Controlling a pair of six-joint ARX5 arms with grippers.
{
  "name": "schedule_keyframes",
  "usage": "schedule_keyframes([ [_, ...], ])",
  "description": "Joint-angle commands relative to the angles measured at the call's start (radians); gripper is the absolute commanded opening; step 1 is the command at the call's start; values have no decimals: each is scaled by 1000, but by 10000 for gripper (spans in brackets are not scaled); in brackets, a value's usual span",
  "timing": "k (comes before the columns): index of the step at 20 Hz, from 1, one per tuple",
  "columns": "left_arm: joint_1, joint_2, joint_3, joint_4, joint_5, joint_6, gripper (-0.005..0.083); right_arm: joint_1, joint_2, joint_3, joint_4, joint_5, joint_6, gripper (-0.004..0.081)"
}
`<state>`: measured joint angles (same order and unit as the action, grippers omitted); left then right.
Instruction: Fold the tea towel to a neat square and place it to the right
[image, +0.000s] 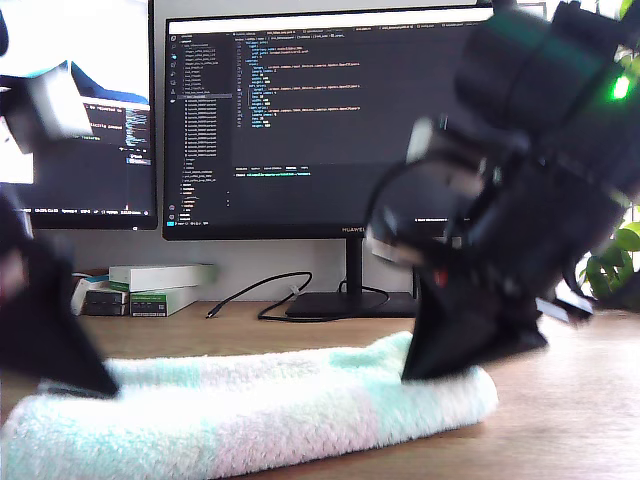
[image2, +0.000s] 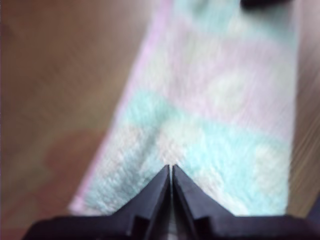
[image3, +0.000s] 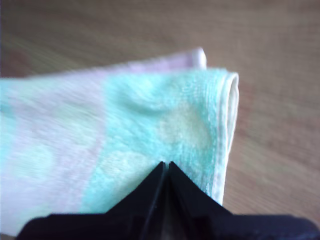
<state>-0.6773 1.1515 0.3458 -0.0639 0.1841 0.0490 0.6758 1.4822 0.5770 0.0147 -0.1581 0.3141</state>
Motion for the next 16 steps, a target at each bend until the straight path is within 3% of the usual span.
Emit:
schedule_keyframes([
  [1,-11,35,0,20,-16,-21,-24,2,22,-20,6,-2,0,-11],
  [6,-13,89,0,16,-35,-89,-24,-40,127,-6,50,-55,-19,-11],
  [10,-46,92,0,-18,-34,-211,-24,-89,184,56,48,-61,-152,-11],
  [16,-156,92,0,0,63,-296,-24,-120,248,192,17,-87,-268,-11],
])
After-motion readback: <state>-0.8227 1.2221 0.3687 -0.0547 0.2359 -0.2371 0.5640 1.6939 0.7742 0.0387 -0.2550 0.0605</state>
